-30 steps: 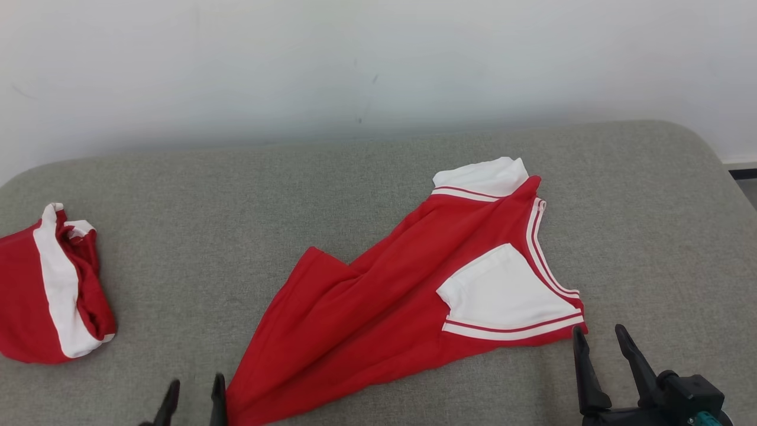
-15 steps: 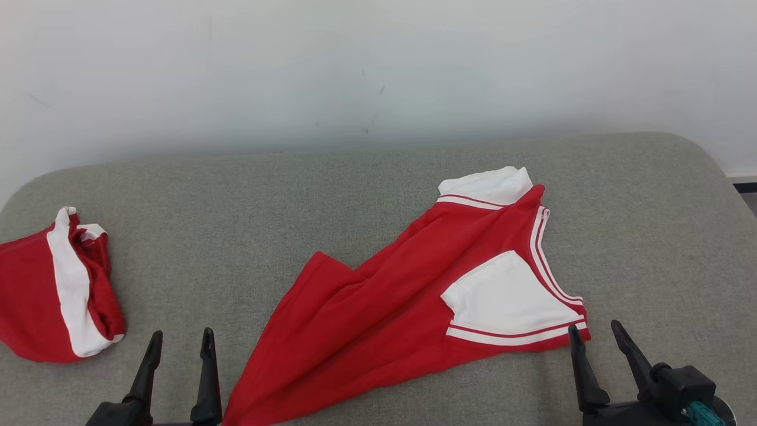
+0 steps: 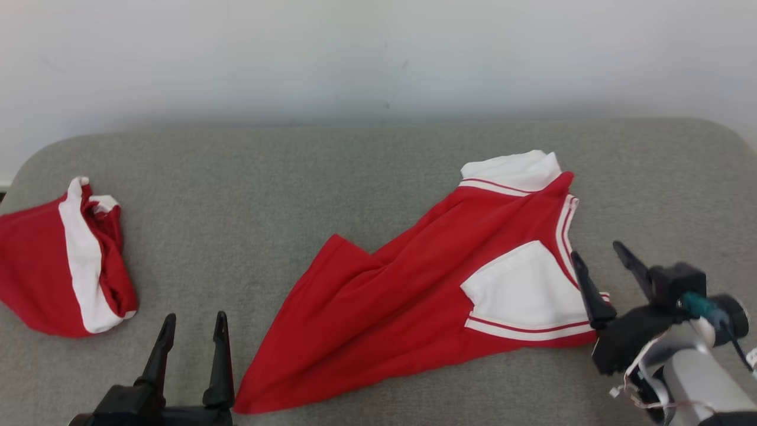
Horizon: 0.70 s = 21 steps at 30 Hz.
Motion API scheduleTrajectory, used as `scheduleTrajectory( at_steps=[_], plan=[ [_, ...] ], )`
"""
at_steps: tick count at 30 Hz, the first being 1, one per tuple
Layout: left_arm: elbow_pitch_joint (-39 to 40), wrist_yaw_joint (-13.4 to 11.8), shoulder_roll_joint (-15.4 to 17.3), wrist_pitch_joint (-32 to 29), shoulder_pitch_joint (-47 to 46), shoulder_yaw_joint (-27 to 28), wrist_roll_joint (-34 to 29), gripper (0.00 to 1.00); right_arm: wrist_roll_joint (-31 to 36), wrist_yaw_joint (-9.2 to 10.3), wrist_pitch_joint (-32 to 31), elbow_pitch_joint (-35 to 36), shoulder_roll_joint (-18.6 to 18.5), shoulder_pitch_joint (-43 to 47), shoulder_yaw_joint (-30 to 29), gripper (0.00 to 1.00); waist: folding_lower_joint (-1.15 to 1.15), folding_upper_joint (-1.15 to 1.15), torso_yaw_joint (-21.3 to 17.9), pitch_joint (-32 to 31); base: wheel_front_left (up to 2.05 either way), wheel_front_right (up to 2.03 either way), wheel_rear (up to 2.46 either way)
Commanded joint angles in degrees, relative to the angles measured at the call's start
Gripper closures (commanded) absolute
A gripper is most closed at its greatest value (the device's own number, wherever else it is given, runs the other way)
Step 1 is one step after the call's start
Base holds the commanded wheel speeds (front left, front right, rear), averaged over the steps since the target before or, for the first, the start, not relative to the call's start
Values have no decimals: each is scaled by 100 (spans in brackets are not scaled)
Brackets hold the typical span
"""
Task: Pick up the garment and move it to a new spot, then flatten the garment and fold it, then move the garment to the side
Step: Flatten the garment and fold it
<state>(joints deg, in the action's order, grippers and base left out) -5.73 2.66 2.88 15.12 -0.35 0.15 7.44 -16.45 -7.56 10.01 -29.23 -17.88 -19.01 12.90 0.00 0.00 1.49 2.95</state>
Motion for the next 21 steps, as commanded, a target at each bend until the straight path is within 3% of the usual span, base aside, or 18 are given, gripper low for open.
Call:
scheduleTrajectory(
  at_steps=[1, 9, 18, 19, 20, 21],
  plan=[
    [-10, -8, 3, 3, -104, -26, 58, 0, -41, 15, -75, -168, -108, -240, 117, 0, 0, 0, 211, 237, 0, 0, 0],
    [-80, -25, 3, 3, -413, -189, 256, 0, -424, 15, -339, -1355, -435, -1351, 855, 0, 0, 0, 599, 729, 0, 0, 0],
    [-100, -65, 3, 3, -546, -303, 385, 0, -949, 15, -373, -2260, -521, -1862, 1509, 0, 0, 0, 722, 976, 0, 0, 0],
    [-105, -69, 3, 3, -547, -309, 391, 0, -1006, 15, -342, -2328, -529, -1899, 1571, 27, 0, 0, 726, 987, 0, 0, 0],
    [-108, -72, 3, 3, -555, -313, 399, 0, -1054, 15, -315, -2384, -531, -1942, 1631, 75, 0, 0, 729, 1000, 0, 0, 0],
    [-108, -79, 3, 3, -570, -311, 404, 0, -1093, 15, -271, -2436, -533, -1983, 1688, 100, 0, 0, 724, 1012, 0, 0, 0]
  ],
)
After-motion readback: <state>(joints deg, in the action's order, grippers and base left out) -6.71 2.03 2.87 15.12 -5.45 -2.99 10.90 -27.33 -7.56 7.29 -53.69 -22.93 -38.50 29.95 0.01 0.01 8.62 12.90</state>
